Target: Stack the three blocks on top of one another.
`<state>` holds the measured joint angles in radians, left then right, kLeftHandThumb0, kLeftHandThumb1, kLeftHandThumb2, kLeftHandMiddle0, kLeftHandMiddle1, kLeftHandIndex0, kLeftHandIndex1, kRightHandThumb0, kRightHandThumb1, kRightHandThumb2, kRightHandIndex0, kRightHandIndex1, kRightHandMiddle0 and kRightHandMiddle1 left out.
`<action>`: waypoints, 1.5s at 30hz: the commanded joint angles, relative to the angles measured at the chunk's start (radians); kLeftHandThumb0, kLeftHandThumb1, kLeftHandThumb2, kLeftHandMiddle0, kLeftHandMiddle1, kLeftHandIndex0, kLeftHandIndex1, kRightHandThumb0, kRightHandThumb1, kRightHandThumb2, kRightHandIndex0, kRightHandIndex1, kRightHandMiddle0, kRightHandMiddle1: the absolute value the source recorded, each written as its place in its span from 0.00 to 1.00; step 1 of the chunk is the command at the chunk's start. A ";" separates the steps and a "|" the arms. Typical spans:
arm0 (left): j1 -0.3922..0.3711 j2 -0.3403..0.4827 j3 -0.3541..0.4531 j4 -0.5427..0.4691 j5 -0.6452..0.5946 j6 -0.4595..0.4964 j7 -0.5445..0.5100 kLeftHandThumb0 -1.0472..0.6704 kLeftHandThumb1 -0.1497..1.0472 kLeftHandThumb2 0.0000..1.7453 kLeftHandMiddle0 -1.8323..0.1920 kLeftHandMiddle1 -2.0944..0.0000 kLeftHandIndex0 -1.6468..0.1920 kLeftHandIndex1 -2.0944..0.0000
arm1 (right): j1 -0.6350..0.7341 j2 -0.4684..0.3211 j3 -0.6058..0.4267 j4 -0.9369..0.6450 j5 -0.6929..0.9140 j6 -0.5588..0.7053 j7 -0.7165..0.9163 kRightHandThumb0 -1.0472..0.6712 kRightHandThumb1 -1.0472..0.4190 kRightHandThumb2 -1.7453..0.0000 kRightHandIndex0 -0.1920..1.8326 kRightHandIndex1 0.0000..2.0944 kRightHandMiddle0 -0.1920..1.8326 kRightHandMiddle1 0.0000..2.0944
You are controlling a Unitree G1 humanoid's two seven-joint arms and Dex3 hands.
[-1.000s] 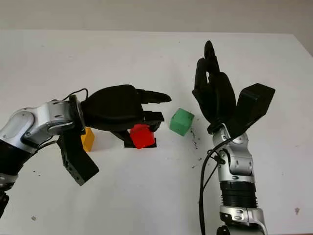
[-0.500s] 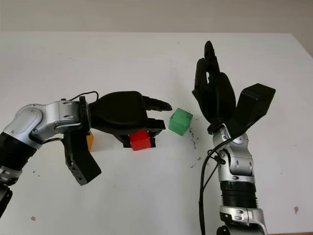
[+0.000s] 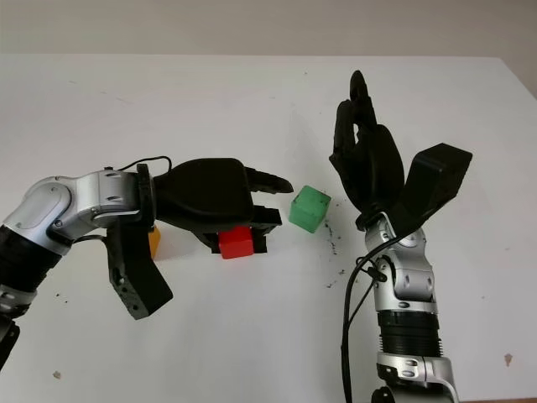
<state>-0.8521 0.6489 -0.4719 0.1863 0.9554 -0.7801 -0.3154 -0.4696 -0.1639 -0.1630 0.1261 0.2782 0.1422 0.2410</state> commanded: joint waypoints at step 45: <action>0.827 0.215 0.834 -0.778 -0.594 1.023 -0.371 0.13 0.93 0.02 0.93 0.98 0.77 0.96 | -0.010 0.000 -0.003 -0.007 0.014 0.020 0.012 0.20 0.00 0.58 0.00 0.00 0.00 0.00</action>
<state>-0.0390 0.8499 0.3465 -0.5685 0.3576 0.2395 -0.6817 -0.4762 -0.1618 -0.1618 0.1257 0.2834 0.1585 0.2521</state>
